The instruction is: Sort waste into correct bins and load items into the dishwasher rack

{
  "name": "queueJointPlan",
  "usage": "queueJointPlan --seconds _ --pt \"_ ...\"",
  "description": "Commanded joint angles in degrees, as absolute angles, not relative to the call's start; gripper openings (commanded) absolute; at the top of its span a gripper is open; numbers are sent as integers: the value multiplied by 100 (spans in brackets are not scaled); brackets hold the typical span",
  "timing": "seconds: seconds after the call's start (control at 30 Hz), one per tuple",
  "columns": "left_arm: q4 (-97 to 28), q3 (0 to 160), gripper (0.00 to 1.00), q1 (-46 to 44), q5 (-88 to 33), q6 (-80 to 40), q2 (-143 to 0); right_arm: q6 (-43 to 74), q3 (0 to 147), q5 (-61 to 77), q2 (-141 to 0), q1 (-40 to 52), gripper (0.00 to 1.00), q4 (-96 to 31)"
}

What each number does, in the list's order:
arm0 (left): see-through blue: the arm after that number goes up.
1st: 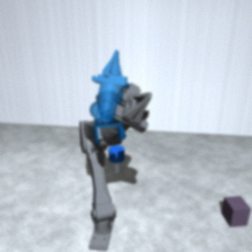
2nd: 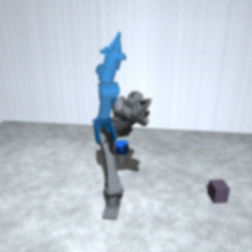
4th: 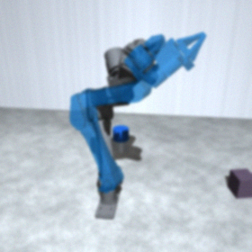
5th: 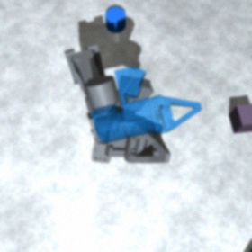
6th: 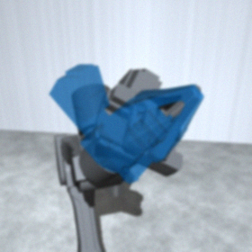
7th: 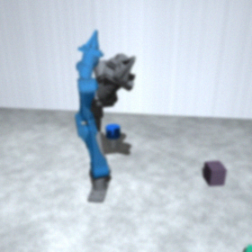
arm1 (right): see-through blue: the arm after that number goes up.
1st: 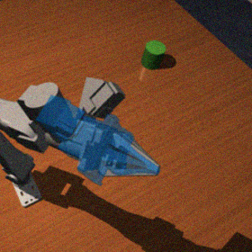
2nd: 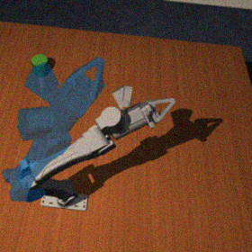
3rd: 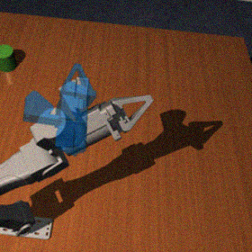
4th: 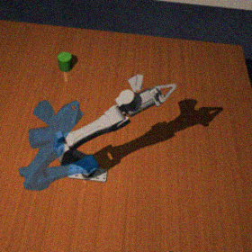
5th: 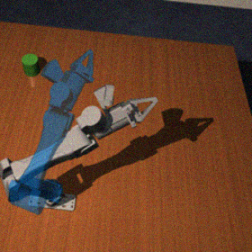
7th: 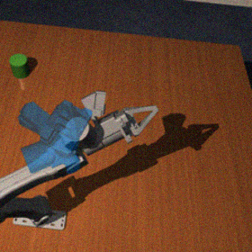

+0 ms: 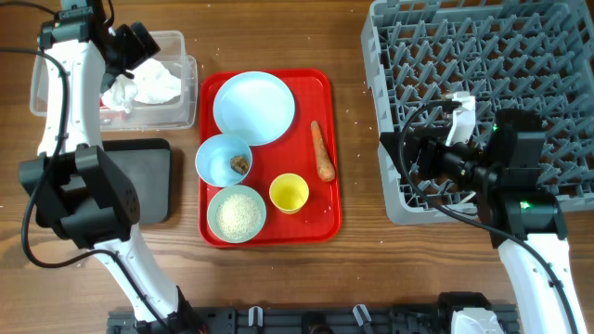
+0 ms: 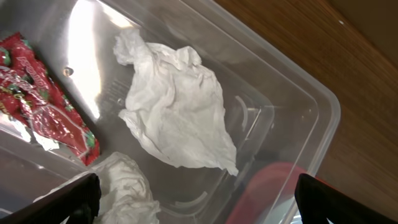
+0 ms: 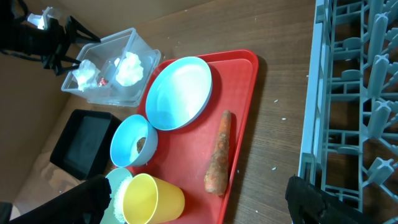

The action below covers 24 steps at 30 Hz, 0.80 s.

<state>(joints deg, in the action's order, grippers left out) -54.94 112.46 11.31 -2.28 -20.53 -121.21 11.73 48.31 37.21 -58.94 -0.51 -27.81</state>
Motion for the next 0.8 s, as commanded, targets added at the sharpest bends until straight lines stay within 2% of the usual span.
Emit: queueJointPlan --seconds 0.0,0.13,0.17,0.23,0.33,0.37,0.4,0.5,0.53,0.77 --pt "-5564 11271 100 1151 -1017 -1831 -12103 1212 4939 3691 -5911 -54 93 -2788" --pt "-5317 11399 100 1299 -3050 -701 -12001 1201 4939 3691 -5909 -54 93 -2790" --pt "-5290 11408 100 1356 -3188 -648 -11968 1201 4939 3691 -5909 -54 93 -2794" --pt "-5304 11408 100 1479 -2709 -976 -11924 1199 4939 3691 -5911 -54 93 -2834" --pt "-5636 11408 100 1605 -928 -1721 -11924 1186 4939 3688 -5909 -56 93 -2923" --pt "-5647 11408 100 1621 -781 -1767 -11924 1164 4939 3688 -5911 -54 94 -2932" --pt "-5621 11410 100 1647 -915 -1868 -11907 1149 4939 3688 -5911 -56 94 -2930" --pt "-5203 11410 100 1831 -3402 -1527 -11821 1155 4939 3691 -5909 -56 94 -2926" --pt "-5087 11410 97 1876 -3887 -1529 -11815 1155 4939 3691 -5909 -54 94 -2932" --pt "-5824 11415 94 1680 -3140 -1708 -11642 1153 4939 3691 -5909 -56 94 -2917"
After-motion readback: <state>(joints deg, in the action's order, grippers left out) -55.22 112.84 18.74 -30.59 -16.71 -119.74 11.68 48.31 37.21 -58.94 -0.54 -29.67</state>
